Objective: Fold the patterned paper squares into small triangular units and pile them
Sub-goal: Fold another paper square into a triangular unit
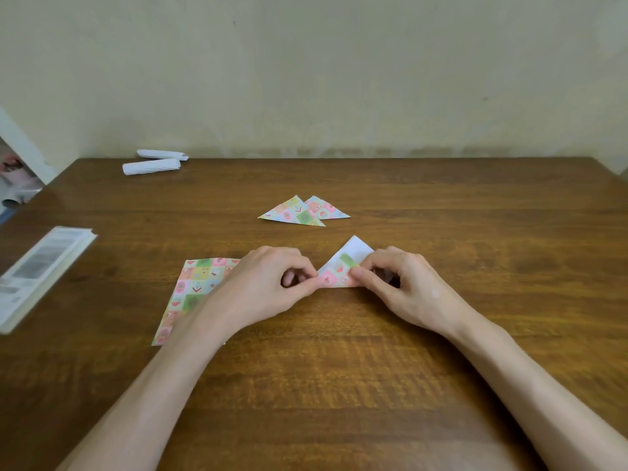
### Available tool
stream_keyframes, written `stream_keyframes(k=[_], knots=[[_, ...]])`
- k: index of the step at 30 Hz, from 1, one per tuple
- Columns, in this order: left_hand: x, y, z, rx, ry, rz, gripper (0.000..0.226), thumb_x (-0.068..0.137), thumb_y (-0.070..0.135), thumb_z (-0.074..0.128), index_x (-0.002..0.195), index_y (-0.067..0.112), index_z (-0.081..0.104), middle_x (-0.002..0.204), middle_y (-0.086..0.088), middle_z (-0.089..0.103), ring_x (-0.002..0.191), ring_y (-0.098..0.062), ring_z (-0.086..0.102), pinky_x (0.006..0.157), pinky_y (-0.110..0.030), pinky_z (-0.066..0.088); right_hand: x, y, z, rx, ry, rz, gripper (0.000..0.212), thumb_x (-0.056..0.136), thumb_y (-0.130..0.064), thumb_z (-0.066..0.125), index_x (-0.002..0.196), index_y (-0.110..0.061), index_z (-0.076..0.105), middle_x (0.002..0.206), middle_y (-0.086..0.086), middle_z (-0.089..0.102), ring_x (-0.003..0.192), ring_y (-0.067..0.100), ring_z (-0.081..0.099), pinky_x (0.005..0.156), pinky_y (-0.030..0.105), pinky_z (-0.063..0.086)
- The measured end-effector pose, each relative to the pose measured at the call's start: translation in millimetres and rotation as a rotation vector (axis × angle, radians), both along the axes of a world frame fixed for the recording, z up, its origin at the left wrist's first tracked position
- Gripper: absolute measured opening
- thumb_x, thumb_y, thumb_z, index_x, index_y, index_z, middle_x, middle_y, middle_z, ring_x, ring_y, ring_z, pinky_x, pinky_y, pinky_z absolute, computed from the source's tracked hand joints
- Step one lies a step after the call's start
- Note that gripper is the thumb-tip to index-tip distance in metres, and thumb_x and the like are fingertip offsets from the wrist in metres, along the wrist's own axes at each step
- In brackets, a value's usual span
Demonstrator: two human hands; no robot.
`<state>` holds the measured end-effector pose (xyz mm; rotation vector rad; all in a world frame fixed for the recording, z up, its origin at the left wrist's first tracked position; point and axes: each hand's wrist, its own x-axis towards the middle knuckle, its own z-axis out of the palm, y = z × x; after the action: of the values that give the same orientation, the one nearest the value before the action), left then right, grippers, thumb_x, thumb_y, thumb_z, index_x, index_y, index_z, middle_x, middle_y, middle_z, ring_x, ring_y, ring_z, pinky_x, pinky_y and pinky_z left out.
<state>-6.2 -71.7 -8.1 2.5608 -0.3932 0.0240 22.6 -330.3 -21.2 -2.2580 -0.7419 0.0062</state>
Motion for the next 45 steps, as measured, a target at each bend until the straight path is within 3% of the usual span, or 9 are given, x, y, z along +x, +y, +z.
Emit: stream_keyframes(k=[5,8,11,13,21,30,45], knots=[[0.8,-0.8,0.6,0.041,0.03,0.047,0.024,0.09,0.058,0.062,0.086,0.036,0.073,0.079,0.015,0.059,0.078,-0.007,0.058,0.073,-0.032,0.051,0.7,8.1,-0.9,0.029,0.026,-0.114,0.012,0.099,-0.038,0.066,0.089,-0.033,0.068,0.074,-0.016,0.068,0.067,0.007,0.056,0.064,0.016,0.039],[1.0,-2.9,0.8,0.1,0.03,0.064,0.027,0.093,0.059,0.061,0.083,0.034,0.068,0.082,0.013,0.059,0.079,-0.005,0.055,0.07,-0.026,0.043,1.7,12.0,-3.2,0.033,0.036,-0.163,0.004,0.096,-0.036,0.069,0.097,-0.032,0.068,0.074,-0.014,0.069,0.066,0.009,0.056,0.068,0.021,0.043],[1.4,-4.0,0.3,0.138,0.022,0.07,0.031,0.095,0.06,0.058,0.081,0.033,0.065,0.081,0.013,0.058,0.082,-0.003,0.054,0.072,-0.028,0.045,3.4,15.1,-5.0,0.02,0.033,-0.216,0.011,0.094,-0.037,0.072,0.102,-0.034,0.066,0.073,-0.011,0.069,0.067,0.009,0.057,0.072,0.029,0.049],[1.1,-5.1,0.4,0.162,0.013,0.07,0.032,0.095,0.061,0.055,0.08,0.034,0.064,0.081,0.013,0.056,0.084,-0.003,0.052,0.072,-0.029,0.047,4.5,17.2,-4.6,-0.005,0.029,-0.238,0.012,0.093,-0.038,0.072,0.102,-0.036,0.065,0.072,-0.012,0.067,0.069,0.008,0.058,0.075,0.034,0.053],[-2.1,-16.4,4.1,0.226,-0.034,0.129,0.04,0.102,0.058,0.046,0.07,0.033,0.049,0.075,0.013,0.049,0.079,-0.007,0.045,0.067,-0.027,0.031,3.2,22.4,-1.6,-0.112,0.025,-0.266,0.006,0.096,-0.04,0.065,0.096,-0.041,0.071,0.069,-0.015,0.06,0.069,0.009,0.054,0.077,0.038,0.054],[0.0,-23.8,1.1,0.305,-0.072,0.19,0.041,0.103,0.054,0.049,0.074,0.027,0.061,0.074,0.014,0.047,0.082,-0.009,0.046,0.072,-0.027,0.033,5.2,25.3,-1.4,-0.119,0.048,-0.295,0.011,0.097,-0.041,0.063,0.098,-0.042,0.074,0.065,-0.016,0.058,0.065,0.008,0.05,0.077,0.04,0.054],[4.0,-23.9,-2.7,0.387,-0.133,0.189,0.044,0.103,0.056,0.048,0.072,0.027,0.06,0.077,0.011,0.054,0.082,-0.012,0.049,0.076,-0.028,0.033,3.6,27.9,3.0,-0.141,0.039,-0.327,0.013,0.097,-0.042,0.063,0.1,-0.044,0.076,0.061,-0.015,0.05,0.063,0.005,0.048,0.072,0.034,0.047]])
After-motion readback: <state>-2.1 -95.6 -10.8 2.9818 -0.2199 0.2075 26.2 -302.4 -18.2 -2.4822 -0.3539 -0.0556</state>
